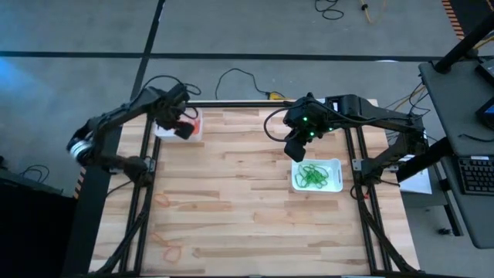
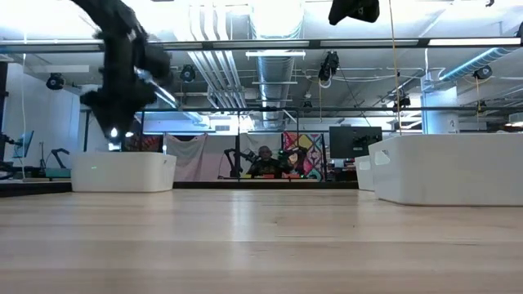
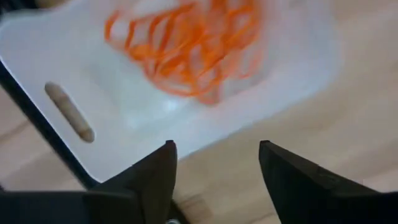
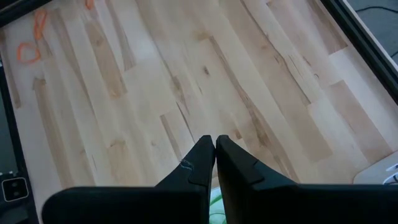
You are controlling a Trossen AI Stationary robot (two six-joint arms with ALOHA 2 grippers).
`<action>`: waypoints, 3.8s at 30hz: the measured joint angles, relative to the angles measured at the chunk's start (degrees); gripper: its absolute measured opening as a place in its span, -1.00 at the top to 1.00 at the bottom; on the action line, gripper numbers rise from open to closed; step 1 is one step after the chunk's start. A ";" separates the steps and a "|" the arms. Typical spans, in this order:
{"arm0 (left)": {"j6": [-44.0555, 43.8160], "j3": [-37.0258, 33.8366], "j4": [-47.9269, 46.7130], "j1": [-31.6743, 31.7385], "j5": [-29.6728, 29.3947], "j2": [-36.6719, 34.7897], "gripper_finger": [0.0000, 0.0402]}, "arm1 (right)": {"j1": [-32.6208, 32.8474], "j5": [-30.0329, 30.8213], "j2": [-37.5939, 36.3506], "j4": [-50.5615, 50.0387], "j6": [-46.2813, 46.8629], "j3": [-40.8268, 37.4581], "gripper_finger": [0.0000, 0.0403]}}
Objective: Sort rubber bands into baskets
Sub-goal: Put the orange rubber band into the top left white bin
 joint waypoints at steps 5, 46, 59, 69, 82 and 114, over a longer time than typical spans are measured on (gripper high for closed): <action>-8.30 0.11 2.06 -9.33 -0.66 -11.11 -0.11 | -0.01 -0.02 0.00 0.00 -0.01 -0.01 0.94; -5.15 -11.03 -6.79 -68.27 14.28 22.17 0.16 | 0.00 -0.02 0.00 0.00 -0.02 0.00 0.94; -8.02 -21.58 3.41 -72.30 11.05 20.02 0.50 | -0.02 -0.02 0.00 0.00 -0.02 -0.02 0.94; -9.57 -20.11 7.25 -74.55 8.71 15.13 0.96 | 0.00 -0.02 0.00 0.00 -0.02 -0.02 0.94; -7.72 -15.14 8.74 -64.37 5.17 -4.90 1.00 | -0.02 -0.02 0.00 0.00 0.00 -0.01 0.94; 9.23 -10.91 26.76 8.55 -5.99 -0.95 1.00 | 0.00 -0.01 0.00 0.00 -0.02 -0.01 0.94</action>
